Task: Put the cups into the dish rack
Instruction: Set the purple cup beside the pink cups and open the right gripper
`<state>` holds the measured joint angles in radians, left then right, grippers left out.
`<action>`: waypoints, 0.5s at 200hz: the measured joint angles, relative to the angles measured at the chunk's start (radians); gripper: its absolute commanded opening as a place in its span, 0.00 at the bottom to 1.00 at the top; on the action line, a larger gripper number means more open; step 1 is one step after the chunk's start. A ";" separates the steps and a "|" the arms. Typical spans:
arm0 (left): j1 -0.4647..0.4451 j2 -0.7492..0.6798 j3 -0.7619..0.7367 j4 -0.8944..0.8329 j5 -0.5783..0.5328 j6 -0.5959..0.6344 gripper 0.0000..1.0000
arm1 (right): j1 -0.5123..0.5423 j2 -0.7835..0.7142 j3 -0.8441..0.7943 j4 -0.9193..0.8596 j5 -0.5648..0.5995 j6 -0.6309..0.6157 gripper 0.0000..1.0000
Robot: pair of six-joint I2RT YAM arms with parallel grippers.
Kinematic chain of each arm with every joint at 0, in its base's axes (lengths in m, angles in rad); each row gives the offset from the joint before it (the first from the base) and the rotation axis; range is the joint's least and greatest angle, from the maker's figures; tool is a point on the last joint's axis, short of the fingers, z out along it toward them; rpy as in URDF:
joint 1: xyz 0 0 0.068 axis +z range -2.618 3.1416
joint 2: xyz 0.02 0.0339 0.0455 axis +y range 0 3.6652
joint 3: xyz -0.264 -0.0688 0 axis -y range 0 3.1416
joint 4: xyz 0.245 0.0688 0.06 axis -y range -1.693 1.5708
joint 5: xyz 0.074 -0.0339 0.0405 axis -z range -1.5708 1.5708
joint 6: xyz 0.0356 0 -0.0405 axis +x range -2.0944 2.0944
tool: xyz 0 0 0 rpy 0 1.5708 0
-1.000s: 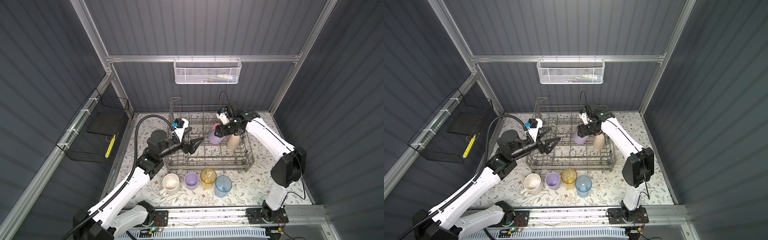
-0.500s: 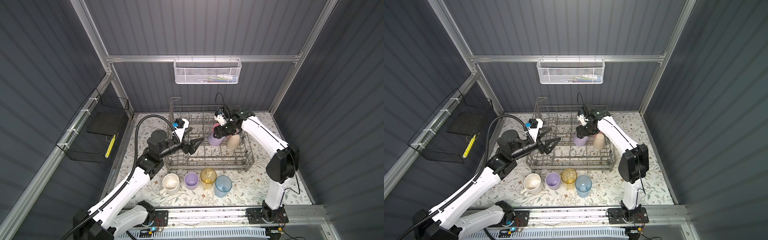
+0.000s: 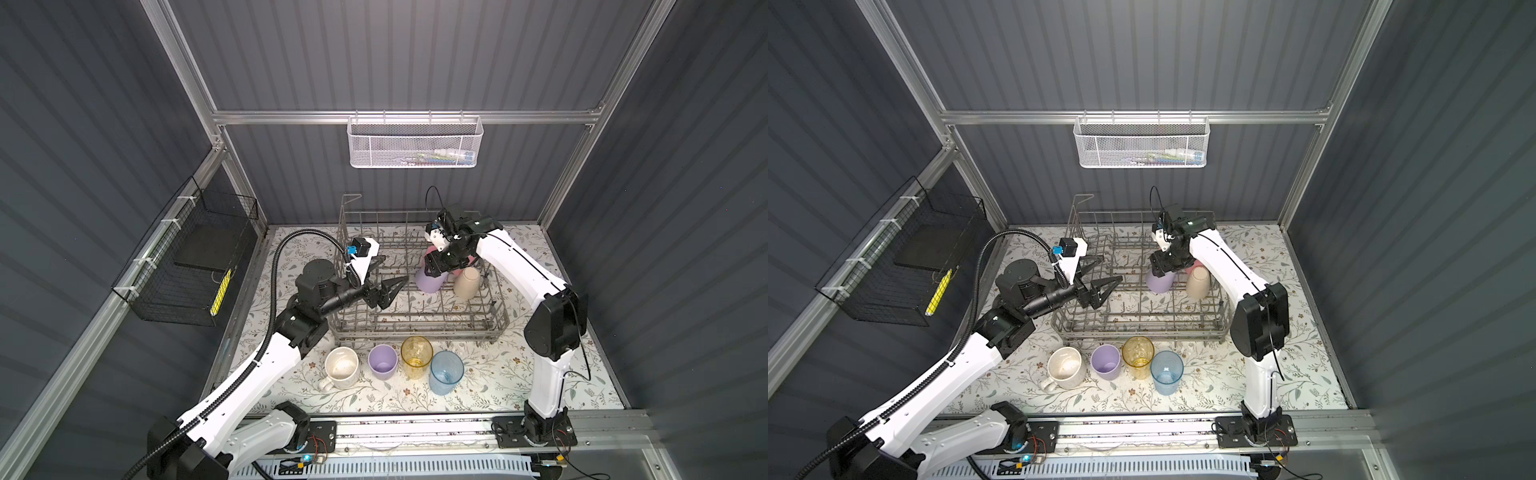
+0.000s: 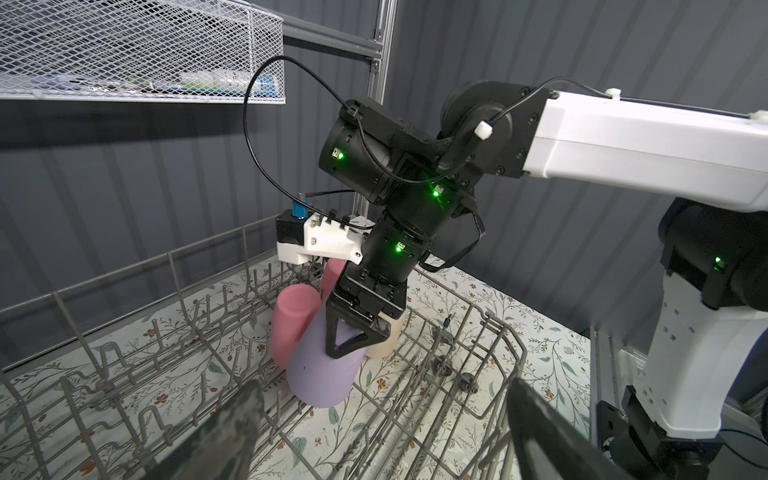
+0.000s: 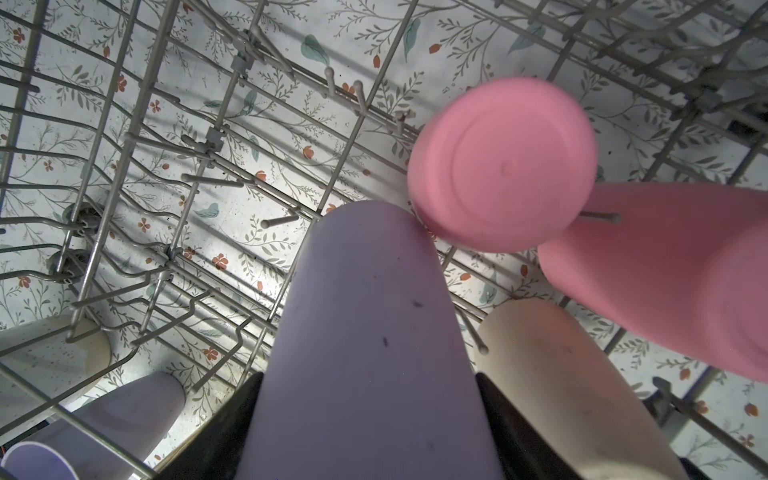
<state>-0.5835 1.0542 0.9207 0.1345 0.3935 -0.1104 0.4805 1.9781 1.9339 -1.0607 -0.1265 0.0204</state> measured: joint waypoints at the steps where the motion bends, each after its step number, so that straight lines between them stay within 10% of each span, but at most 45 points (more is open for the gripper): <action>1: 0.000 0.000 0.000 0.000 0.000 0.000 0.91 | 0.000 0.001 0.000 -0.001 0.000 0.000 0.49; 100: 0.000 0.000 -0.001 0.000 0.004 0.006 0.91 | 0.021 0.070 0.042 -0.043 0.023 -0.003 0.51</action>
<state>-0.5835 1.0542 0.9195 0.1341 0.3973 -0.1047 0.5018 2.0480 1.9762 -1.1034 -0.1036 0.0174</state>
